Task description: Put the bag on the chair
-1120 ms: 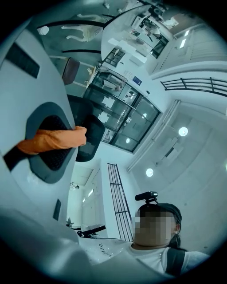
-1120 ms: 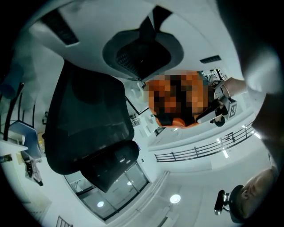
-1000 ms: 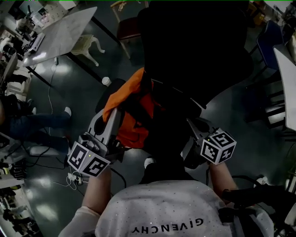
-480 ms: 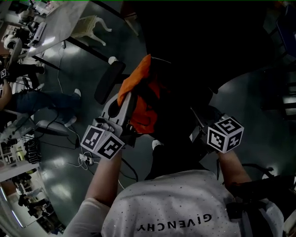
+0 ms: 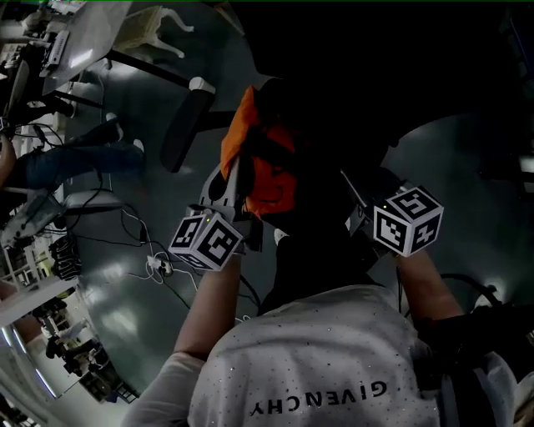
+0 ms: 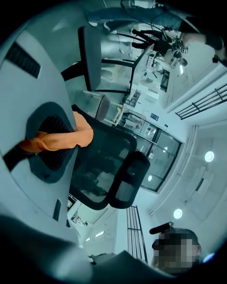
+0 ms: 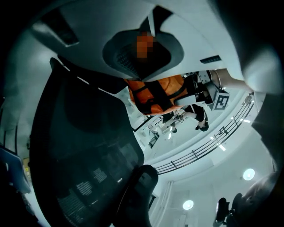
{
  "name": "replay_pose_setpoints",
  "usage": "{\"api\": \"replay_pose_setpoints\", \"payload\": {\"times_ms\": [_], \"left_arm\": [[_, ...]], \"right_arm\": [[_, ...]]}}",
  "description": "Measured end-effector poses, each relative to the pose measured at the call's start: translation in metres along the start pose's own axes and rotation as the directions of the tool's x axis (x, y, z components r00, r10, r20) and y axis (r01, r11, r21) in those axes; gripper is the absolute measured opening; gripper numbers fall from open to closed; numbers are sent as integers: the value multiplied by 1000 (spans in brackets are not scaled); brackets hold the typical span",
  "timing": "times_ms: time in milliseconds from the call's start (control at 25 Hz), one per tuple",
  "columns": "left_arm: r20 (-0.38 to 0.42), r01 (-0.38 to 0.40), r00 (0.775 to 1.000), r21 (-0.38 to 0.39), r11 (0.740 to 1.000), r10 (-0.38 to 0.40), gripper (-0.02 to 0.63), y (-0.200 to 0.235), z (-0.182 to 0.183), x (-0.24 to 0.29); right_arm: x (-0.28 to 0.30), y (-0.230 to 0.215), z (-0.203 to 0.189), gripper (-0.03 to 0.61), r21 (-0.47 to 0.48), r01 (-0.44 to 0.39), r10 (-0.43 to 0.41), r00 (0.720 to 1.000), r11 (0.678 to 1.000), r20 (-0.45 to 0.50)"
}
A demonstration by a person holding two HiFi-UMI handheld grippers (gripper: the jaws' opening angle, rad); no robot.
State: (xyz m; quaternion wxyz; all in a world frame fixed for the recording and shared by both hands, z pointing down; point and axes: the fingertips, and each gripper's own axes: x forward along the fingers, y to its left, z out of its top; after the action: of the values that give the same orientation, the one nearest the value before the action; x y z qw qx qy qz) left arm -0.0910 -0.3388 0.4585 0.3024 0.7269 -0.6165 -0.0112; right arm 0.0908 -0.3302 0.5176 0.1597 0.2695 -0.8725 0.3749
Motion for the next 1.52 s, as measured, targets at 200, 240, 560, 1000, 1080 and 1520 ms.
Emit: {"api": "replay_pose_setpoints", "payload": {"times_ms": [200,240,560,1000,1080,1520], "left_arm": [[-47,-27,999,30,999,28,9,40,-23,25],[-64,-35,997,44,998,38,9,55,-26,37],[-178,-72,981,37,997,78,9,71,-70,46],[-310,-98,943,85,992,120,11,78,-95,63],[-326,-116,936,63,991,130,14,87,-100,58],[-381,-143,913,26,989,142,15,105,-129,47]], "right_arm": [[52,-15,0,5,19,-12,12,1000,1000,-2],[69,-22,3,5,25,-16,16,1000,1000,1],[94,-33,-6,5,76,-4,4,1000,997,8],[81,-48,14,5,146,23,-24,1000,989,6],[83,-40,11,5,154,18,-17,1000,988,-6],[112,-21,-12,5,175,-33,47,996,984,-77]]}}
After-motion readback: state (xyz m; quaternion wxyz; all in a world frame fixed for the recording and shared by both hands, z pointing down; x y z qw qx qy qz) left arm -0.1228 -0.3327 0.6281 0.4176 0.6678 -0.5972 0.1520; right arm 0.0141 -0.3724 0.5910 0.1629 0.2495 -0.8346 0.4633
